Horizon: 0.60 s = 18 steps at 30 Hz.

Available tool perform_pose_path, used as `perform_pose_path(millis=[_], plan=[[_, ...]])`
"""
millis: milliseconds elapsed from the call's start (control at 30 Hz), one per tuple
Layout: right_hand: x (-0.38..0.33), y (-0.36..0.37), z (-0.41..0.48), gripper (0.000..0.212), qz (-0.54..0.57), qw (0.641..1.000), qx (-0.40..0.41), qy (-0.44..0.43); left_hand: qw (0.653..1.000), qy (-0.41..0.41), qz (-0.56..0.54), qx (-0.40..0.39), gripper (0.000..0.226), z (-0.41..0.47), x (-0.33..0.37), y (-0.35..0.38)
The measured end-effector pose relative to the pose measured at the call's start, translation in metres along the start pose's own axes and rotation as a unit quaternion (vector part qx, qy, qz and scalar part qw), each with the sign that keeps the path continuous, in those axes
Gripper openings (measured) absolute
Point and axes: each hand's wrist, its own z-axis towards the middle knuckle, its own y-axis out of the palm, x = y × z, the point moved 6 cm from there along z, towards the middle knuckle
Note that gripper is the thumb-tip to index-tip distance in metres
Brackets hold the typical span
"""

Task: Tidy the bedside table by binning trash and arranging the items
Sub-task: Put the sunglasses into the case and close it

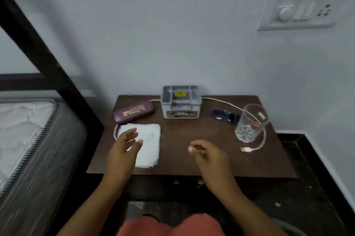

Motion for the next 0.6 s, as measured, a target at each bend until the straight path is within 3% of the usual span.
perform_pose_path(millis=[200,267,400,600], plan=[[-0.021,0.118,0.089,0.044,0.033,0.993,-0.089,0.063,0.995,-0.075,-0.050,0.044,0.025,0.077,-0.027,-0.046],[-0.023,0.143,0.109,0.048,0.015,0.992,-0.103,0.074,0.994,-0.085,-0.051,0.055,0.033,0.094,-0.032,-0.047],[-0.027,0.170,0.145,0.043,-0.039,0.992,-0.105,0.054,0.994,-0.083,-0.030,0.063,0.033,0.125,-0.047,-0.044],[-0.013,0.196,0.177,0.076,-0.070,0.984,-0.129,0.104,0.993,-0.105,0.002,0.053,0.034,0.159,-0.069,-0.035]])
